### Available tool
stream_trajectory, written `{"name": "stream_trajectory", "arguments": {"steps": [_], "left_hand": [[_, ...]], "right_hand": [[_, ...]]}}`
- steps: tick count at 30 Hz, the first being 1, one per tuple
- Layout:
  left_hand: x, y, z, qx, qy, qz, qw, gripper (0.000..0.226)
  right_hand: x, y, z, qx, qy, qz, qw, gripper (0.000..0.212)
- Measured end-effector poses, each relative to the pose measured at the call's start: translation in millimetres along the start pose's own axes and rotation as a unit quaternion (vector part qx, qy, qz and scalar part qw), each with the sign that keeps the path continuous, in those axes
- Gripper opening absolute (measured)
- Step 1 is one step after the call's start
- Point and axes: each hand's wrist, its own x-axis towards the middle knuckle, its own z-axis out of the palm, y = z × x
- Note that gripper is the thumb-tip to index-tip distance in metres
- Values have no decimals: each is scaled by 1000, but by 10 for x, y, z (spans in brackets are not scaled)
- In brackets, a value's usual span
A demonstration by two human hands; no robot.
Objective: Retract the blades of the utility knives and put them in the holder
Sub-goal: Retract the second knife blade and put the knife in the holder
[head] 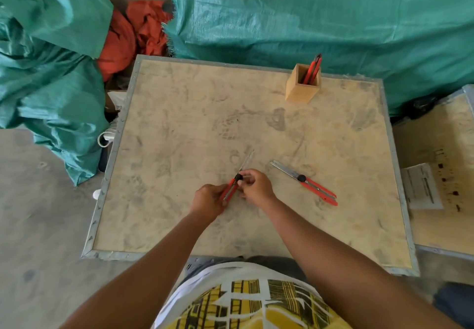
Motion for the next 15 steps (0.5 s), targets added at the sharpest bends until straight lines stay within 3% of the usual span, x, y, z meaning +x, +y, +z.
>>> {"name": "stream_trajectory", "arguments": {"steps": [6, 11, 15], "left_hand": [[-54, 70, -73, -137, -30, -37, 989, 51], [-185, 314, -172, -196, -32, 41, 979, 54], [-269, 489, -230, -164, -56, 91, 981, 65]], "right_hand": [[-134, -219, -162, 55, 2, -34, 998, 18], [-242, -588, -488, 112, -32, -77, 990, 22], [-342, -811, -756, 110, -32, -127, 985, 25]]}}
